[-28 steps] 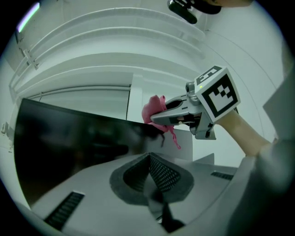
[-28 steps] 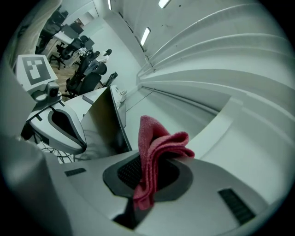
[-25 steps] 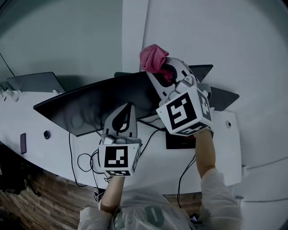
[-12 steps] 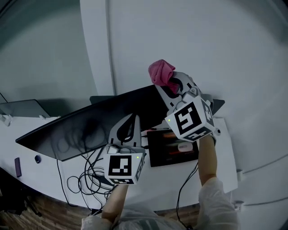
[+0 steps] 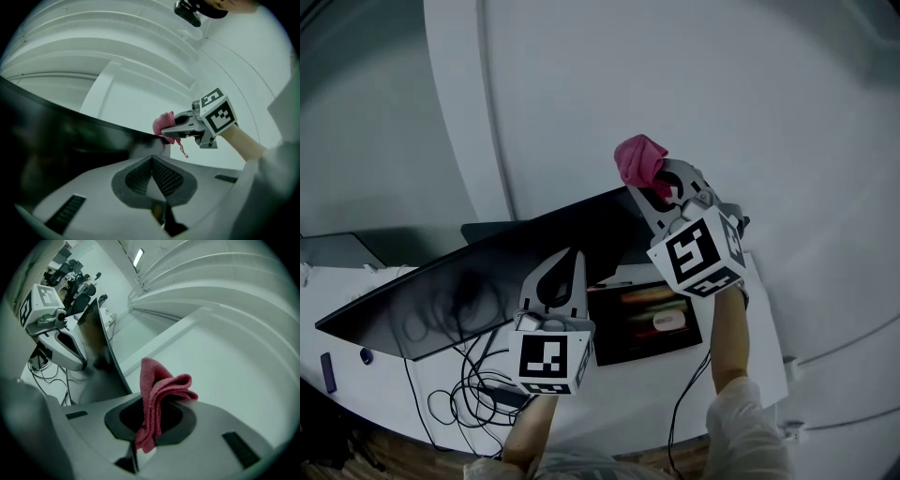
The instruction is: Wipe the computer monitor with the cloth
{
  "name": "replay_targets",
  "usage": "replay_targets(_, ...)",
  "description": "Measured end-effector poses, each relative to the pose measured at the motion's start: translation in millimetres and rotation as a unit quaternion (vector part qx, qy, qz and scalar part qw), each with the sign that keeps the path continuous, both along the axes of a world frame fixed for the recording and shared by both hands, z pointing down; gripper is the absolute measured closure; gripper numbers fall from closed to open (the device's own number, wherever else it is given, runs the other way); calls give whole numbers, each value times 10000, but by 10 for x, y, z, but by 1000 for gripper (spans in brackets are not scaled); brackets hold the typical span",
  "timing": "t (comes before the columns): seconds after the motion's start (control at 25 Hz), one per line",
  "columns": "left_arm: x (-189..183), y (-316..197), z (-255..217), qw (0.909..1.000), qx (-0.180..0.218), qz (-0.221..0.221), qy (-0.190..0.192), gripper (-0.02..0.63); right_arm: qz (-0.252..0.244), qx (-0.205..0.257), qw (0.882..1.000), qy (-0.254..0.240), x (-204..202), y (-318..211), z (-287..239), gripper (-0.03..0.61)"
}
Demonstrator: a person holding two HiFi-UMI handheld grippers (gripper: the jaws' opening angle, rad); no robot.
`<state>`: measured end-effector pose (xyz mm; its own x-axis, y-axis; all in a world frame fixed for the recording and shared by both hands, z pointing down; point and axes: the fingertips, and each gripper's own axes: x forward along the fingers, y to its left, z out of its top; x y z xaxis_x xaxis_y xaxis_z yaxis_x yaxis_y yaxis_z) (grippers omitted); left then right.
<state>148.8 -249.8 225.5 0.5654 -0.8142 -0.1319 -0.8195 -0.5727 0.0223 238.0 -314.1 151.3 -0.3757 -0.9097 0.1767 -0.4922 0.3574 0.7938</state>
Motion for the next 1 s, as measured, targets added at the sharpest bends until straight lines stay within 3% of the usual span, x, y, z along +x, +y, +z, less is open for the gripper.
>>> replay_targets(0.76,15,-14,113,9998,-129,-18,-115,598,71,49,9994,-323,169,-11,-66,525)
replay_targets(0.88,19,-9,116,9998,-132,-14,-133,598,-11,369,9965,-748,227,47,-353,525)
replay_targets(1.0,35,-19,154,9997,-159,7,-168,598,246,692,9935,-873,470,75,-528,525)
